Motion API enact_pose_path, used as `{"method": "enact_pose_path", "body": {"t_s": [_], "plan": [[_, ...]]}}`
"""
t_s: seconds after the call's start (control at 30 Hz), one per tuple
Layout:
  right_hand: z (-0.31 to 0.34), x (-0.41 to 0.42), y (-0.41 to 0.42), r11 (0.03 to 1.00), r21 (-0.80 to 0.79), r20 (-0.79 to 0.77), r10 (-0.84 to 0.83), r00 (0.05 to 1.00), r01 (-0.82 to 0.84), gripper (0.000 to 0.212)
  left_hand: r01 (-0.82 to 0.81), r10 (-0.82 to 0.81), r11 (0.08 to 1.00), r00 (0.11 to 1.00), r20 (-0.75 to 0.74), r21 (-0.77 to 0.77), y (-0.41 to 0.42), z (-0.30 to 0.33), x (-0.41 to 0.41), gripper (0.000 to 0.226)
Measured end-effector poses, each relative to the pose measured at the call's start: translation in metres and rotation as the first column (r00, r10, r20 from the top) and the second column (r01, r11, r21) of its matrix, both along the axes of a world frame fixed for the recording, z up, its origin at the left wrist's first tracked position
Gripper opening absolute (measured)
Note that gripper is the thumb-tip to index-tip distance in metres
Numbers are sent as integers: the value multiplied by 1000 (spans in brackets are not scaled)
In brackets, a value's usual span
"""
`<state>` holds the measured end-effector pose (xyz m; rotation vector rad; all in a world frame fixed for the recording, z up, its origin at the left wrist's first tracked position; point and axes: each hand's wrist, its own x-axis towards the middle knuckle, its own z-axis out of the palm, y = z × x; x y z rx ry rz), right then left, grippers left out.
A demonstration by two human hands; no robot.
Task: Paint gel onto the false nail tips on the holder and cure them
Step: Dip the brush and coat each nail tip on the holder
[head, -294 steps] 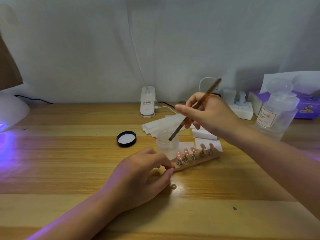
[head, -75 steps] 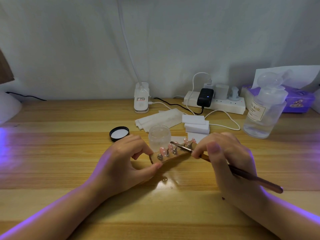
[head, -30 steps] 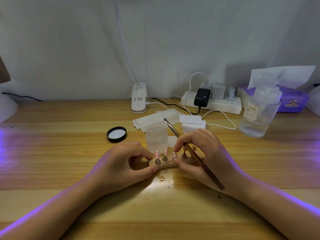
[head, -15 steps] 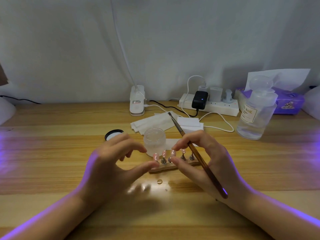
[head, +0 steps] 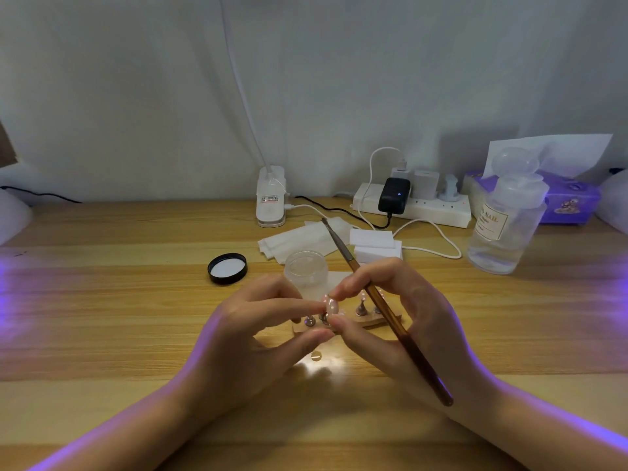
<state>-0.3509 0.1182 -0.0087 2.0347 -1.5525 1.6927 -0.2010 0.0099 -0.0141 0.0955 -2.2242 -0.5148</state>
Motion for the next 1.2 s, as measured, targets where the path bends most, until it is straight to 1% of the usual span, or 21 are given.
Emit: {"method": "enact_pose_path", "body": {"t_s": [0.07,0.13,0.17,0.2,0.23,0.27,0.3,0.33,0.37,0.4,0.43,0.5,0.6,0.67,0.77,0.83,1.03,1.2], "plan": [[0,5,4,1000,-7,6,21,1000,-21,25,16,-16,1000,1000,2,1,0,2,-1,23],[2,2,-1,997,62,60,39,997,-43,27,37,-37,999,999,-8,1,0,3,-1,19],[4,-2,-10,986,157,103,37,994,-53,26,43,-43,999,999,-15,8,0,3,-1,18],[4,-6,-12,944,311,154,66,986,-112,26,47,-46,999,999,-22,17,0,3,-2,17],[-2,-15,-9,895,424,102,102,990,-136,26,46,-45,999,999,-30,25,0,3,-1,17],[-3,-18,-10,846,514,136,79,988,-139,20,40,-39,999,998,-39,36,-1,4,-1,16],[1,-16,-8,882,463,43,79,996,-90,21,29,-26,998,998,-49,56,-1,4,0,14],[8,-11,-10,944,329,3,1,1000,-1,26,12,-7,996,998,-59,88,-3,4,1,13],[7,-10,-8,986,163,-6,-32,999,32,25,-9,18,991,997,-72,131,-5,5,3,13],[6,-9,1,996,88,4,-1,1000,1,20,-28,45,983,995,-88,179,-7,5,4,13],[10,-10,3,996,75,46,44,998,-47,17,-46,70,974,992,-105,220,-9,5,6,14],[18,-16,-5,993,74,135,83,987,-94,22,-70,105,962,987,-124,263,-15,6,7,14],[38,-23,-21,987,138,297,38,954,-82,29,-84,138,934,981,-134,347,-21,3,7,18],[47,-27,-32,970,240,318,-32,948,-48,31,-80,146,910,980,-135,407,-24,1,7,19],[58,-35,-50,900,437,226,-119,967,8,29,-75,138,902,983,-119,426,-26,-2,7,17],[60,-37,-61,859,512,166,-127,978,24,23,-74,134,901,985,-111,427,-28,-3,7,12],[63,-29,-82,781,624,61,-98,993,38,30,-94,143,901,986,-85,423,-29,-4,6,9],[57,-22,-90,731,678,-17,-95,995,81,29,-120,158,896,986,-55,428,-29,-4,6,9]]}}
